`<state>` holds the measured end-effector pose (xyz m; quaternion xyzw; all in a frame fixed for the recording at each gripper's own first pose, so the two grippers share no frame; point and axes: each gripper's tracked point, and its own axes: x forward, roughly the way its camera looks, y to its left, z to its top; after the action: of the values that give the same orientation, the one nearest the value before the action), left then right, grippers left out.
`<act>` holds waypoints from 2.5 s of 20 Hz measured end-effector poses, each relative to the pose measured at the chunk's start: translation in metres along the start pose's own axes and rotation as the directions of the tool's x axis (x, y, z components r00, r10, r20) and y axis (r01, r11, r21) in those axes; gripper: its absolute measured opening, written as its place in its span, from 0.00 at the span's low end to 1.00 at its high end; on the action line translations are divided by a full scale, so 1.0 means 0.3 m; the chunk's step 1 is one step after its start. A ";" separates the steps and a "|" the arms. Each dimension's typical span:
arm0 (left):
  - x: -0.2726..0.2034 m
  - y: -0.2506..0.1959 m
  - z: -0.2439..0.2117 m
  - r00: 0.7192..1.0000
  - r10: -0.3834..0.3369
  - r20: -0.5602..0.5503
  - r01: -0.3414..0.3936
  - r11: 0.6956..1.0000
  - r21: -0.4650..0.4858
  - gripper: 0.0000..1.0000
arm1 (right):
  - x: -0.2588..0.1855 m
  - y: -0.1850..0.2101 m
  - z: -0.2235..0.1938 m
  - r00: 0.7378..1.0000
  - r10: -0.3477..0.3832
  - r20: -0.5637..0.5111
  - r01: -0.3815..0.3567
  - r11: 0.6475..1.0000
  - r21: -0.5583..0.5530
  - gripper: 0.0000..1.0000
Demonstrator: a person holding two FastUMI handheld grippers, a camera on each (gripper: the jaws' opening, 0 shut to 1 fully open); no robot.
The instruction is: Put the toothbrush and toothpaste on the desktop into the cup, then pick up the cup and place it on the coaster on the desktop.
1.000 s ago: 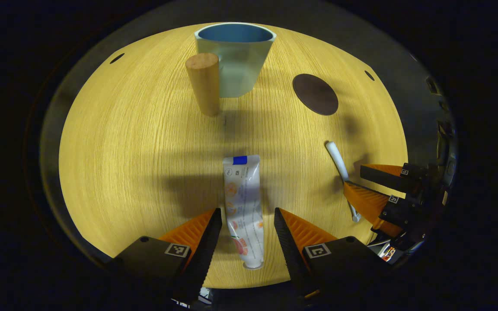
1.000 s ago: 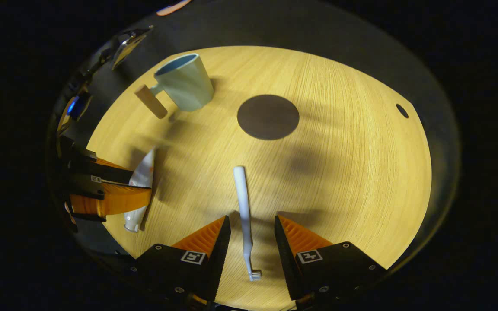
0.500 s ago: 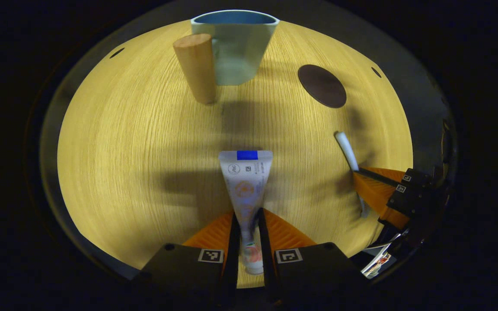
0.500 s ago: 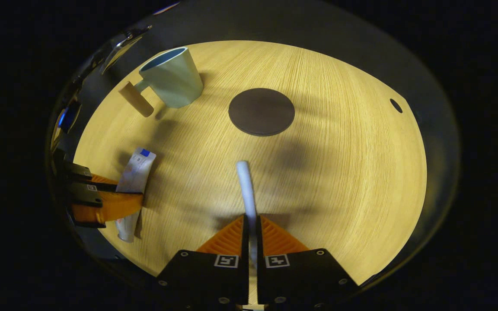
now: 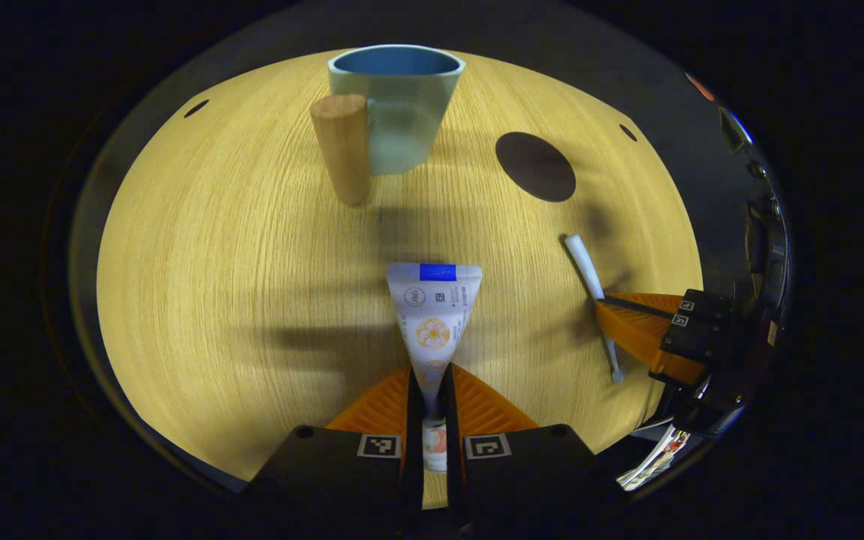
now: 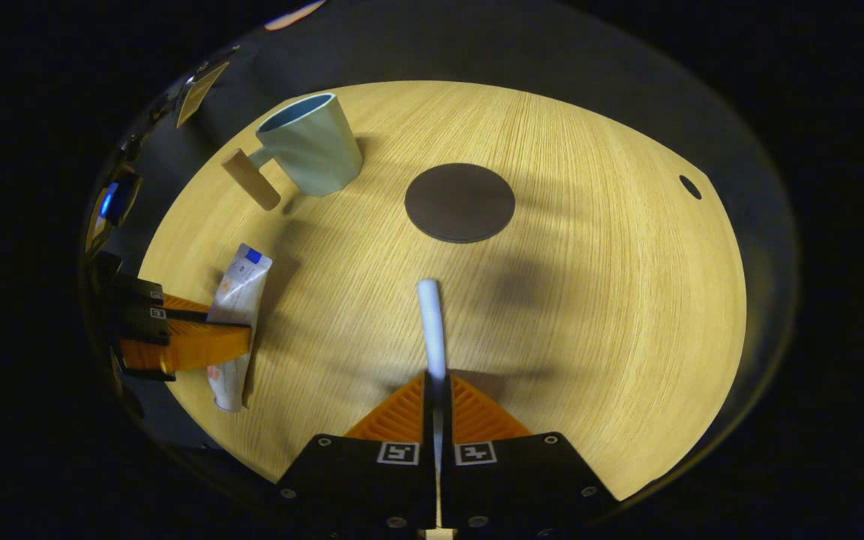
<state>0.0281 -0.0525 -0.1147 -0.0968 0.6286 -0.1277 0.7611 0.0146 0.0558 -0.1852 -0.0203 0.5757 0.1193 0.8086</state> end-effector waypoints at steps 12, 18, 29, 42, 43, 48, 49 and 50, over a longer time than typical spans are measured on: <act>-0.226 0.008 0.154 0.965 -0.043 0.259 0.022 0.996 0.083 0.14 | -0.129 -0.006 0.104 0.978 0.014 0.209 -0.019 1.000 0.024 0.03; -0.310 0.007 0.265 0.900 -0.051 0.432 0.007 0.994 0.105 0.14 | -0.221 0.004 0.231 0.916 0.021 0.401 -0.038 0.999 0.035 0.03; -0.557 -0.011 0.491 0.638 -0.042 0.769 -0.079 0.990 0.119 0.14 | -0.326 0.024 0.390 0.774 0.017 0.633 -0.022 1.000 0.000 0.03; -0.774 0.057 0.756 0.287 -0.007 0.958 -0.153 0.987 0.053 0.14 | -0.343 0.052 0.481 0.668 0.036 0.743 -0.026 0.999 -0.025 0.03; -0.769 0.055 0.764 0.272 -0.006 0.962 -0.145 0.988 0.047 0.14 | -0.348 0.050 0.489 0.659 0.036 0.751 -0.024 0.999 -0.027 0.03; -0.689 0.084 0.825 0.255 -0.004 0.967 -0.123 0.992 0.037 0.14 | -0.347 0.051 0.492 0.653 0.038 0.757 -0.038 0.999 -0.017 0.03; -0.674 0.078 0.829 0.253 -0.006 0.967 -0.132 0.990 0.041 0.14 | -0.349 0.051 0.493 0.651 0.037 0.758 -0.039 0.999 -0.016 0.03; -0.660 0.071 0.836 0.247 -0.009 0.969 -0.144 0.989 0.046 0.14 | -0.350 0.051 0.495 0.648 0.036 0.761 -0.040 0.999 -0.014 0.03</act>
<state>0.2406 0.0269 0.1111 -0.0800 0.0251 -0.0480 0.9953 0.1164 0.0780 -0.0355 0.0454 0.1841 0.1326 0.9729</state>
